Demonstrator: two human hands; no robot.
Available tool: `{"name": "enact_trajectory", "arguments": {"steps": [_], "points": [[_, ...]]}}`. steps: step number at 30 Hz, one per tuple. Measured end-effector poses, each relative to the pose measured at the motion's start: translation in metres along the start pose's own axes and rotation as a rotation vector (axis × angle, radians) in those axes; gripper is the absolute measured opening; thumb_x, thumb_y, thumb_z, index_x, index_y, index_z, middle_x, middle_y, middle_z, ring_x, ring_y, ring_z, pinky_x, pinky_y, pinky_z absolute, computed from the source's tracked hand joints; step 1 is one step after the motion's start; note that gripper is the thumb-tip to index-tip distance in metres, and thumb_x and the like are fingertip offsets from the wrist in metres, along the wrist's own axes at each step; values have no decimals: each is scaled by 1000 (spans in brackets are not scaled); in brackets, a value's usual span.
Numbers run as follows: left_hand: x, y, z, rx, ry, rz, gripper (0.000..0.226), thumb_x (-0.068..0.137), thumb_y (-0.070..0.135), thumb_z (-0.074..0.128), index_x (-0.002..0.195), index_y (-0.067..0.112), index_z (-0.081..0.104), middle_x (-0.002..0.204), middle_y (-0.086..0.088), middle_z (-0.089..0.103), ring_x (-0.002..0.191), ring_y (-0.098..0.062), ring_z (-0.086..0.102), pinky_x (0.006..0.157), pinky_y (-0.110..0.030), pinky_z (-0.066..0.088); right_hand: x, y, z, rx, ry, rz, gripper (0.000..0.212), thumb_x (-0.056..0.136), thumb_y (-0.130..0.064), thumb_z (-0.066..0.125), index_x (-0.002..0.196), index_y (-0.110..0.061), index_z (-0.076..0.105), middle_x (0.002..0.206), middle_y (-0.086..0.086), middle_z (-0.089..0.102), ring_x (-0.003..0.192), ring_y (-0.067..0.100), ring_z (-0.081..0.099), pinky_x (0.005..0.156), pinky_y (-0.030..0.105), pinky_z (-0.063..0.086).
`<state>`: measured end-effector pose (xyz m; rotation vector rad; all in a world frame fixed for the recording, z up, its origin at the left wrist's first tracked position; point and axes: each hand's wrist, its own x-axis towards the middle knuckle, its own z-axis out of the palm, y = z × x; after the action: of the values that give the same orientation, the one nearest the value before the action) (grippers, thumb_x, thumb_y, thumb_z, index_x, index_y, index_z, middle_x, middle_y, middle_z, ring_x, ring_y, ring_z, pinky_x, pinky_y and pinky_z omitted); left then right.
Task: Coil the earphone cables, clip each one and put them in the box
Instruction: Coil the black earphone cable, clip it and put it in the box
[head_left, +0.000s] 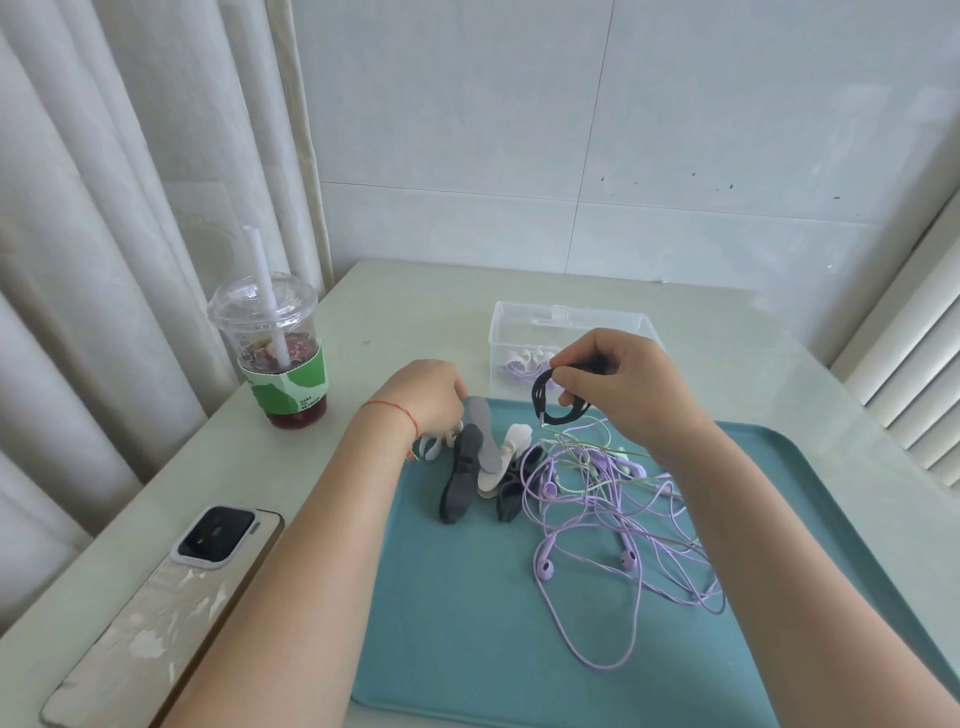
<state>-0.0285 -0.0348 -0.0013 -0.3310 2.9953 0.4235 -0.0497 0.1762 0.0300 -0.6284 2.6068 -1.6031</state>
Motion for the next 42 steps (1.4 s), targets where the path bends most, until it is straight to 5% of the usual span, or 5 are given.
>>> {"name": "enact_trajectory", "arguments": {"steps": [6,17,22,28,42], "points": [[6,-2,12,119,-98,-50,28,85,11,56,109,16,69,91,-5,73,89,-24,67,53,-21,43,1,2,0,6,-5,5,6,85,-4,66,87,-9,69,72,8,71,62,10,68,71,27,58],[1,4,1,-522,403,24,25,87,28,65,112,26,60,93,1,69,88,-22,66,79,-33,53,1,1,-6,50,18,1,6,85,-5,67,88,-11,69,74,12,72,65,12,68,72,30,56],[-14,25,-13,-1571,-39,191,17,94,6,57,109,14,58,89,-5,66,70,-21,68,65,-38,60,2,-3,-11,194,-4,2,6,85,-1,66,89,-5,69,71,11,71,64,17,66,70,26,54],[-14,36,-6,-1995,-402,95,15,96,5,45,103,5,59,117,-15,57,75,-20,70,58,-30,59,1,-2,-12,277,-70,5,6,86,3,65,91,2,66,69,7,70,62,17,64,65,22,53],[-17,36,-9,-1687,-370,257,24,89,15,63,113,13,60,86,-3,67,73,-15,64,47,-18,43,2,-6,-22,432,-95,2,8,86,5,65,86,-4,66,67,8,66,63,20,63,74,30,56]]}}
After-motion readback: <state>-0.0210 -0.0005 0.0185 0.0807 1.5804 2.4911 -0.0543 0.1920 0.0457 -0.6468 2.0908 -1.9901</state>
